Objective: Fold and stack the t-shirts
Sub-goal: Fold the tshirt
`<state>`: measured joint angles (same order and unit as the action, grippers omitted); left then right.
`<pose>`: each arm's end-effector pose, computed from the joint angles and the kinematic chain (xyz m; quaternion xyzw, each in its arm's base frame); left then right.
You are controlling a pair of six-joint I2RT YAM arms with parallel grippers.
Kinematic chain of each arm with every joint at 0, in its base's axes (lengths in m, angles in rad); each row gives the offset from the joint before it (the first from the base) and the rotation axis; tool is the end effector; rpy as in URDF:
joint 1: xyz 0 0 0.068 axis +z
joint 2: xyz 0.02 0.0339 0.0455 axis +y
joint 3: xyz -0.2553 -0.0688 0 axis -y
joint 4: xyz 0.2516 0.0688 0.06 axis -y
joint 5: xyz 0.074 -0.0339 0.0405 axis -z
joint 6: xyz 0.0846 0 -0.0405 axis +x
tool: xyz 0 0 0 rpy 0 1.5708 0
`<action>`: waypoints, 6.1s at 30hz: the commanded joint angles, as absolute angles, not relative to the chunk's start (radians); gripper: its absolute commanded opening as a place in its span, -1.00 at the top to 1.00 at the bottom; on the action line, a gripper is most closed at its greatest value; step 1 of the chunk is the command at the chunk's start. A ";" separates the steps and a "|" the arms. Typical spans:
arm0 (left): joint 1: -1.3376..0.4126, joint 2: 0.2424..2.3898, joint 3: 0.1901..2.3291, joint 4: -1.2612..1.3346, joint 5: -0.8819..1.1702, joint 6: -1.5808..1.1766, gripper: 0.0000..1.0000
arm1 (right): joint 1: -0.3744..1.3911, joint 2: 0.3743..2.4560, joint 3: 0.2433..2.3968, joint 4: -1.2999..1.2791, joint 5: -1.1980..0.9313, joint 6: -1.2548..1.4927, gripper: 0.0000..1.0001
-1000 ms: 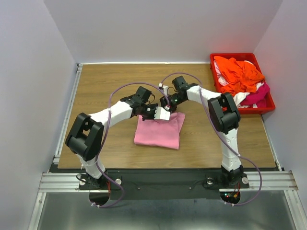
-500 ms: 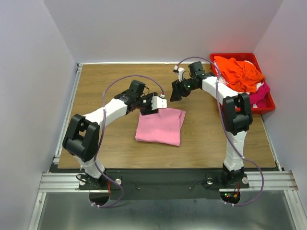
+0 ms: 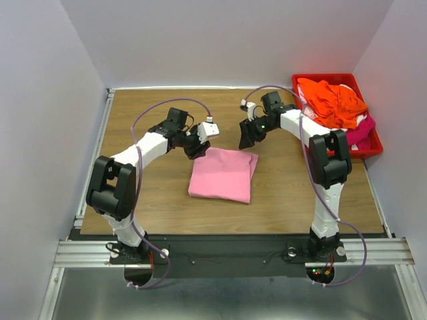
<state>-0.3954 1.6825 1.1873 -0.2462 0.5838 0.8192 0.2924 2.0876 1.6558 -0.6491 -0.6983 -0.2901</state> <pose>0.3558 -0.1990 0.2028 0.5954 0.6536 -0.1763 0.4326 0.4297 0.1861 0.1622 -0.3412 0.8494 0.3321 0.2275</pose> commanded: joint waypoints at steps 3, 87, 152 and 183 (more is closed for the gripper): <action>-0.402 1.671 1.118 -0.278 0.675 0.724 -0.13 | 0.295 2.085 1.618 -0.703 -0.649 -0.363 -0.29; -0.298 1.920 1.140 0.472 0.997 -0.371 -0.01 | 0.279 2.083 1.486 -0.236 -0.931 0.342 -0.05; -0.296 1.962 0.815 0.400 1.034 -0.347 0.36 | 0.344 2.042 1.120 -0.146 -1.058 0.385 0.48; -0.517 1.348 0.963 0.002 0.290 -0.068 -0.97 | 0.112 1.551 1.146 -0.363 -0.888 0.236 -1.00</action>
